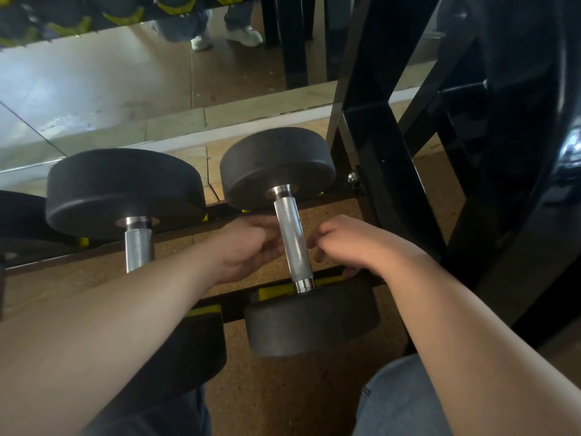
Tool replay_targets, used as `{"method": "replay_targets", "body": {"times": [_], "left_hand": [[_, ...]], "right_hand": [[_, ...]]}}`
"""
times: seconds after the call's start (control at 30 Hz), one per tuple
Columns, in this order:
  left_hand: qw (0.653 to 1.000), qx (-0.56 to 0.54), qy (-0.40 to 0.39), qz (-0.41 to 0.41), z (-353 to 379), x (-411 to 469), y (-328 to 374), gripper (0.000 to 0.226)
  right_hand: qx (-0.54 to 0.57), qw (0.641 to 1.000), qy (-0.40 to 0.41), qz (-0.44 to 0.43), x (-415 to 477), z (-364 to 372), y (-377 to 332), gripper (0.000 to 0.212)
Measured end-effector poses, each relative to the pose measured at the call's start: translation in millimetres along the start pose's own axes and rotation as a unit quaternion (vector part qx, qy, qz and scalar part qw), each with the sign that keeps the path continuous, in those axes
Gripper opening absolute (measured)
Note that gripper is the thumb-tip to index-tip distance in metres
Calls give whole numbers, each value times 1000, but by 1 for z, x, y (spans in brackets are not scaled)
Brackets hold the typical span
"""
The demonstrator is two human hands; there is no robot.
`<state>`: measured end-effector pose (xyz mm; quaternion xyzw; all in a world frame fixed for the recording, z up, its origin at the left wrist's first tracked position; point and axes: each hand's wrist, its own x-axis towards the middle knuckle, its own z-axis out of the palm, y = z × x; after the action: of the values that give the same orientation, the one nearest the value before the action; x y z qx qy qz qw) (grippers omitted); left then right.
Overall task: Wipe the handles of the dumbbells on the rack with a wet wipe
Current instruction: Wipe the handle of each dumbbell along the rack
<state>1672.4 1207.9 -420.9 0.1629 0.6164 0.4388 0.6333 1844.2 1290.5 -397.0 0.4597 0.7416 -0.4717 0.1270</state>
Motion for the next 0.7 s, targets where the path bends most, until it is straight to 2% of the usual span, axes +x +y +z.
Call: {"method": "replay_targets", "body": {"times": [0.07,0.1,0.17,0.23,0.3,0.37,0.43,0.5,0.53,0.57,0.63,0.7], "left_hand": [[999,-20,22,29,0,2,2,31],[1000,0,12,19,-2,1,1,32],[991,115,-46,-52,-6,-4,-2,33],[952,251,-121,-129,-8,-11,-4,31],[930,299,-143,-157,-6,-16,-1,29],[951,252,-101,-148,-1,-17,3,30],[989,118,1,-91,-1,-12,7,26],[995,-40,86,-24,-5,-5,11,23],[993,-72,92,-4,-6,-4,12,23],[995,-58,80,-4,-8,-4,11,23],[994,91,5,-58,-10,-10,6,25],[950,265,-91,-135,-10,-17,0,24]], "right_hand": [[-1,1000,2,-1,1,0,-1,32],[-1,1000,4,-1,1,0,-1,32],[-2,1000,2,1,1,0,-1,34],[-7,1000,-2,2,0,0,-1,35],[-6,1000,-3,2,-1,0,-1,36],[-4,1000,-3,0,-2,-1,0,36],[-4,1000,-2,-3,-3,-1,1,36],[-1,1000,1,-3,-2,-1,1,36],[-1,1000,0,-2,-2,-2,1,36],[-2,1000,0,0,-2,-1,0,35],[-8,1000,-1,0,-2,-1,-2,36],[-17,1000,-1,-3,-1,0,-3,37]]}}
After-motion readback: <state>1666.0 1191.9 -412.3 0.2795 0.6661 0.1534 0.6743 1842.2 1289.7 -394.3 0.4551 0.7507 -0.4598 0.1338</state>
